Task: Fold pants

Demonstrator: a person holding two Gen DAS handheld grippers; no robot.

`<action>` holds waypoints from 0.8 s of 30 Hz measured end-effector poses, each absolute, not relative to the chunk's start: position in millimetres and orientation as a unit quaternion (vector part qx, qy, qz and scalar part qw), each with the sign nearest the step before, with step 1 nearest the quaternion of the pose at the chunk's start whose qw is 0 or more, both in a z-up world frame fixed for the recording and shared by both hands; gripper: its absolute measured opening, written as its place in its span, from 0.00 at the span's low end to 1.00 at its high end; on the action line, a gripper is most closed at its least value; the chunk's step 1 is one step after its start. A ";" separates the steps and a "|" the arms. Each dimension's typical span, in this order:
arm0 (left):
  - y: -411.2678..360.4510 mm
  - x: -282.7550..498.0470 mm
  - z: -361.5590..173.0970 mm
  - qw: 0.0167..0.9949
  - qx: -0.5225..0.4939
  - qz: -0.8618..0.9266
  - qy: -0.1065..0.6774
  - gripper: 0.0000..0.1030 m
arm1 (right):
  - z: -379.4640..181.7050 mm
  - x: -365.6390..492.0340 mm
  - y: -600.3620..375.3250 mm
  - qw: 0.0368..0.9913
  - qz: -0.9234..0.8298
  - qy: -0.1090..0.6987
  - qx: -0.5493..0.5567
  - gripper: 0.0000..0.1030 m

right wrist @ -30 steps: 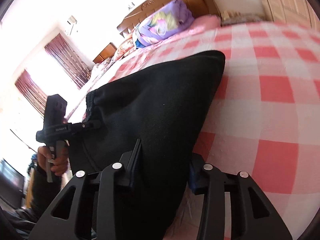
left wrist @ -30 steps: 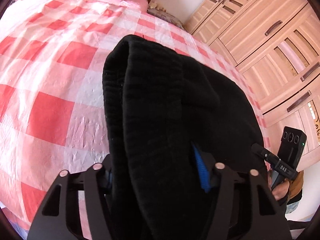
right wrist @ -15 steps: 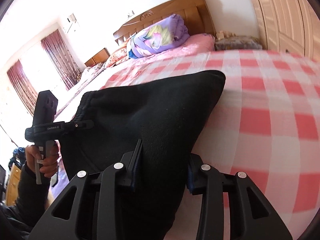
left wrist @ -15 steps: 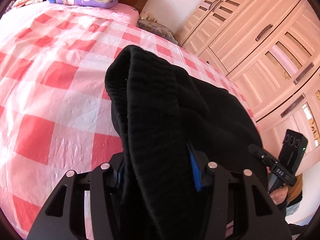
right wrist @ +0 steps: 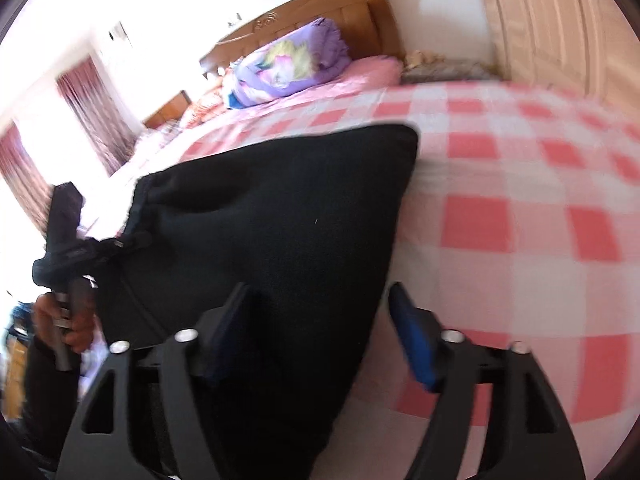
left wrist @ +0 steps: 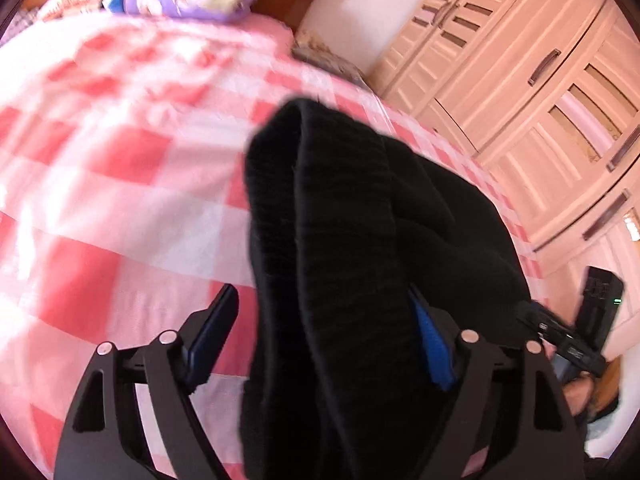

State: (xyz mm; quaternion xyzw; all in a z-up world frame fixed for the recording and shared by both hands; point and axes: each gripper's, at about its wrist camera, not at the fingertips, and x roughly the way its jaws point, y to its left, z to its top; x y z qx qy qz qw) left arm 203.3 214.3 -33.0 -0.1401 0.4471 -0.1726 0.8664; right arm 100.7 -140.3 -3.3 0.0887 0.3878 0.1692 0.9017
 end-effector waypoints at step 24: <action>174.3 168.1 -45.4 0.914 -0.050 -0.099 0.391 0.99 | -14.7 53.9 -84.5 0.922 0.204 0.328 -0.026 0.91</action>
